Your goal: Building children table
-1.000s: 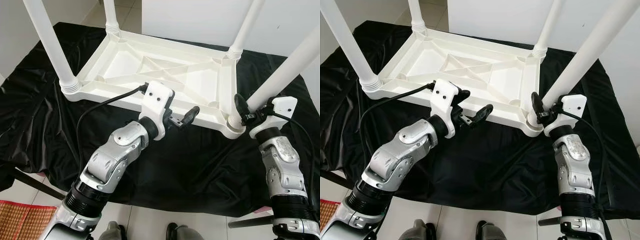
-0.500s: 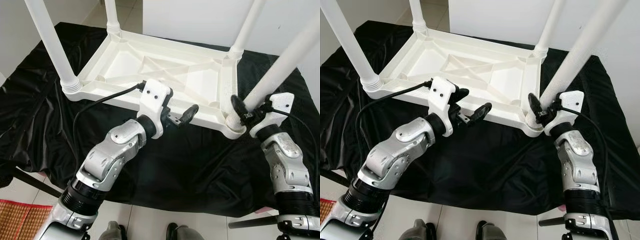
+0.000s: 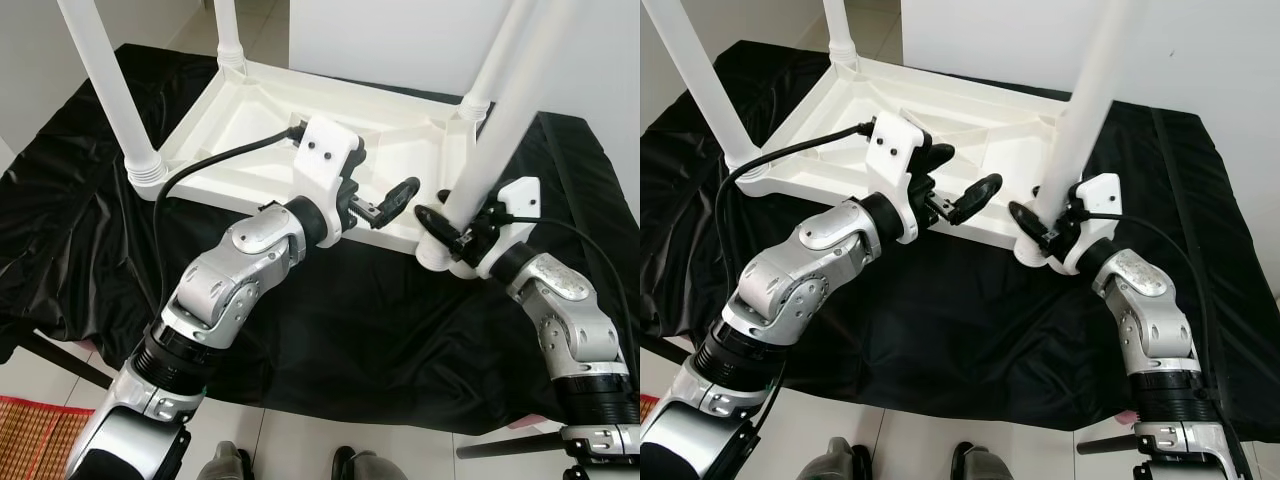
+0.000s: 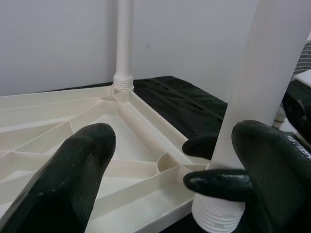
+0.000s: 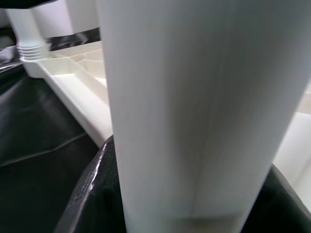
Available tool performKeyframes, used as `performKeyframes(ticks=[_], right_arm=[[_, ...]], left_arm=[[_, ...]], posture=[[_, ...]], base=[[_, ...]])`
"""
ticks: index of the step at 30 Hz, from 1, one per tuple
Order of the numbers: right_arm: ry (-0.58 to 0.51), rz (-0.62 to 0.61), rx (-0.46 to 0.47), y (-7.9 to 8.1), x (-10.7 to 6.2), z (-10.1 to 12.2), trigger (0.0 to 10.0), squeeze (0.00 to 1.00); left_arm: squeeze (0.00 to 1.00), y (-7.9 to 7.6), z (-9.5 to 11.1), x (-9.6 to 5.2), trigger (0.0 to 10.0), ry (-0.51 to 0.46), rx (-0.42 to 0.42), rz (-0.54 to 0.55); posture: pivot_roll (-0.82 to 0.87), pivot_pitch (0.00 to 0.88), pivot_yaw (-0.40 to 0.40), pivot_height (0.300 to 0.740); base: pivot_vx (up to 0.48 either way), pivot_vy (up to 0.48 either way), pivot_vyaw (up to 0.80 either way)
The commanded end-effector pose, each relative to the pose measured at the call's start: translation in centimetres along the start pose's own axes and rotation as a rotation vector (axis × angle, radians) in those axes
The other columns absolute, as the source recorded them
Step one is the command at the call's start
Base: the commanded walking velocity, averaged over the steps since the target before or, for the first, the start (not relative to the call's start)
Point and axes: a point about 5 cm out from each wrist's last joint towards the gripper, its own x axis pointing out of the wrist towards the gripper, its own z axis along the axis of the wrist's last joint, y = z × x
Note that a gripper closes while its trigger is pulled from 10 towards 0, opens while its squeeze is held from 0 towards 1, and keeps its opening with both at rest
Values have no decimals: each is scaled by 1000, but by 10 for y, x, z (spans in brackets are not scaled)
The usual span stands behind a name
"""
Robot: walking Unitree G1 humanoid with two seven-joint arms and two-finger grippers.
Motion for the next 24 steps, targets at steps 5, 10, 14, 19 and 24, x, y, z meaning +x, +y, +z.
performKeyframes(ticks=[5,10,14,19,24], right_arm=[[22,167,4,9,1,7,10000,0],[72,276,8,14,-4,4,10000,0],[97,320,15,16,-6,1,10000,0],[124,366,22,20,-7,-3,10000,0],[144,403,24,24,-7,-6,10000,0]], left_arm=[[0,-23,17,3,10000,-42,-42,-425],[0,-29,29,2,10000,-64,-76,-567],[0,-33,34,1,10000,-74,-78,-629],[0,-40,36,-2,10000,-65,-81,-720],[0,-45,36,-4,10000,-48,-78,-774]], posture=[[30,136,-67,740],[32,132,-73,740],[31,131,-74,740],[32,130,-73,740],[33,130,-72,740]], base=[[0,0,0],[0,0,0],[0,0,0],[0,0,0],[0,0,0]])
